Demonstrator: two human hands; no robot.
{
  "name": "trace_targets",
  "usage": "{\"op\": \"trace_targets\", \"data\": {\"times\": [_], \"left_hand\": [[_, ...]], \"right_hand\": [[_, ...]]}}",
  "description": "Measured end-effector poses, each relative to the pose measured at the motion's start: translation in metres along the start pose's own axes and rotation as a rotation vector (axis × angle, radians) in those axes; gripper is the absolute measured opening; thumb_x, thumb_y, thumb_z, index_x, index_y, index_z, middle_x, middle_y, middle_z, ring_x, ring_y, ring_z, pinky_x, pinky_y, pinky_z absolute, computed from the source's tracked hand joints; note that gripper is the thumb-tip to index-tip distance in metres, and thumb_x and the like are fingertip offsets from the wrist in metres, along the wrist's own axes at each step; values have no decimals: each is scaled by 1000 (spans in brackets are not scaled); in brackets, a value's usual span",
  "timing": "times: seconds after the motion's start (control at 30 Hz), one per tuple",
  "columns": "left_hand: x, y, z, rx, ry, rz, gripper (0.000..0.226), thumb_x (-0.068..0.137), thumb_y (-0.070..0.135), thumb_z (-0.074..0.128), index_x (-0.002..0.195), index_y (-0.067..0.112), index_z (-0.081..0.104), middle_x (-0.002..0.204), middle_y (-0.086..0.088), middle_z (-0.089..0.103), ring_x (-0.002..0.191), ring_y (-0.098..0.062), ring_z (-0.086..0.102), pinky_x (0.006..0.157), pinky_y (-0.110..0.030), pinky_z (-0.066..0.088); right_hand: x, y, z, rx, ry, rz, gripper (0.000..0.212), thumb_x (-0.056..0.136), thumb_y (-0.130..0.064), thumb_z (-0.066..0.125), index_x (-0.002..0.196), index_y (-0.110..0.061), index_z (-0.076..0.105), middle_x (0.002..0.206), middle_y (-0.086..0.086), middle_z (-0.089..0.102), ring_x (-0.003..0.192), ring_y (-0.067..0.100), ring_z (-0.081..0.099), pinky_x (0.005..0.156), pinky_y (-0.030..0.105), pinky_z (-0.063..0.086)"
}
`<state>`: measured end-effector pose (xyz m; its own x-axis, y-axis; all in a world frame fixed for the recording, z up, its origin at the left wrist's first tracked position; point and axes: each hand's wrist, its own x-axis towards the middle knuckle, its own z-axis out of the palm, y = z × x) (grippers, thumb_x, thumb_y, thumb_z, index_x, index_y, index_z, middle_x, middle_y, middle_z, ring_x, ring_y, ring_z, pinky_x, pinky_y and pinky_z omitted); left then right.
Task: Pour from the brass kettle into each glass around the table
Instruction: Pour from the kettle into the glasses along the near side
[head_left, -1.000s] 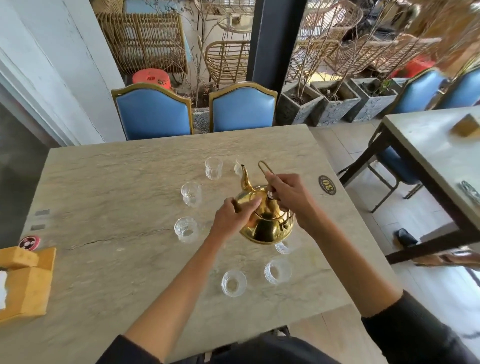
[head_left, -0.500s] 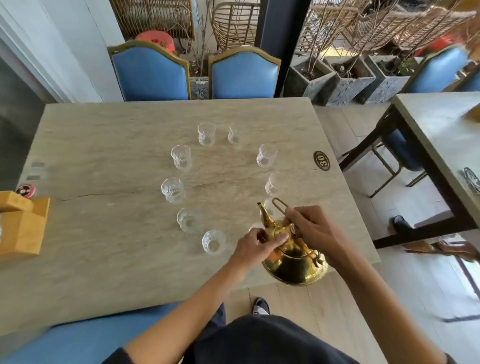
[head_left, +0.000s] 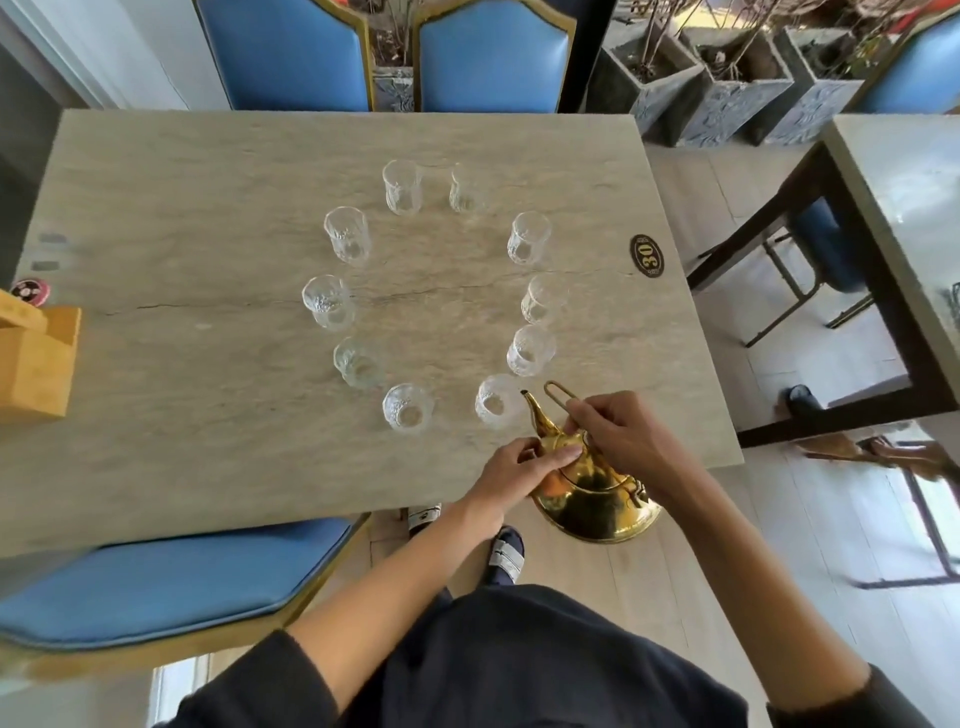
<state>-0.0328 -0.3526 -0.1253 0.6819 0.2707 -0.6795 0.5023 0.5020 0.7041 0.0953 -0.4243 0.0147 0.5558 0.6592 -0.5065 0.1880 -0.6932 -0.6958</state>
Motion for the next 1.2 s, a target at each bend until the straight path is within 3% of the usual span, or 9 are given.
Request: {"op": "trace_targets", "data": {"times": [0.23, 0.4, 0.53, 0.7, 0.83, 1.1, 1.2], "left_hand": [[1, -2, 2, -51, 2, -27, 56, 84, 56, 86, 123, 18, 73, 119, -7, 81, 113, -24, 76, 91, -32, 61], [-3, 1, 3, -73, -27, -37, 54, 90, 53, 81, 126, 15, 72, 120, -8, 81, 107, -19, 75, 83, -27, 59], [-2, 1, 4, -89, -33, -42, 56, 88, 55, 83, 125, 14, 72, 119, -7, 81, 111, -22, 76, 88, -30, 61], [1, -2, 5, -84, -57, -41, 56, 86, 55, 84, 122, 14, 73, 118, -8, 82, 114, -26, 76, 107, -44, 59], [0, -2, 9, -89, -86, -47, 49, 89, 51, 83, 120, 15, 73, 119, -10, 81, 115, -27, 76, 106, -42, 60], [-1, -6, 14, -102, -105, -41, 62, 85, 57, 86, 126, 14, 71, 118, -7, 82, 116, -26, 76, 105, -43, 60], [-2, -5, 14, -110, -105, -43, 59, 87, 55, 85, 126, 13, 72, 118, -7, 82, 115, -25, 76, 98, -37, 62]], "right_hand": [[5, -2, 1, -55, -3, -22, 41, 102, -36, 52, 75, -15, 75, 51, 1, 48, 45, 14, 38, 47, 27, 29], [6, -3, 1, -92, 9, -28, 40, 102, -35, 53, 77, -14, 75, 49, -1, 46, 43, 13, 36, 47, 27, 29], [2, -4, -1, -88, 3, -30, 40, 102, -34, 53, 77, -12, 75, 53, 4, 47, 46, 14, 36, 47, 28, 28], [-3, -3, -2, -78, 9, -47, 40, 103, -34, 52, 76, -13, 74, 56, 7, 48, 51, 21, 37, 51, 33, 28], [-8, -1, -5, -81, 12, -44, 40, 102, -35, 53, 75, -14, 74, 56, 7, 48, 52, 22, 39, 54, 35, 30], [-15, 2, -8, -81, 14, -52, 40, 102, -35, 53, 75, -15, 74, 54, 6, 47, 51, 21, 39, 55, 36, 31], [-15, 3, -9, -79, 15, -59, 40, 102, -35, 52, 75, -15, 74, 55, 7, 49, 52, 23, 40, 56, 36, 32]]}}
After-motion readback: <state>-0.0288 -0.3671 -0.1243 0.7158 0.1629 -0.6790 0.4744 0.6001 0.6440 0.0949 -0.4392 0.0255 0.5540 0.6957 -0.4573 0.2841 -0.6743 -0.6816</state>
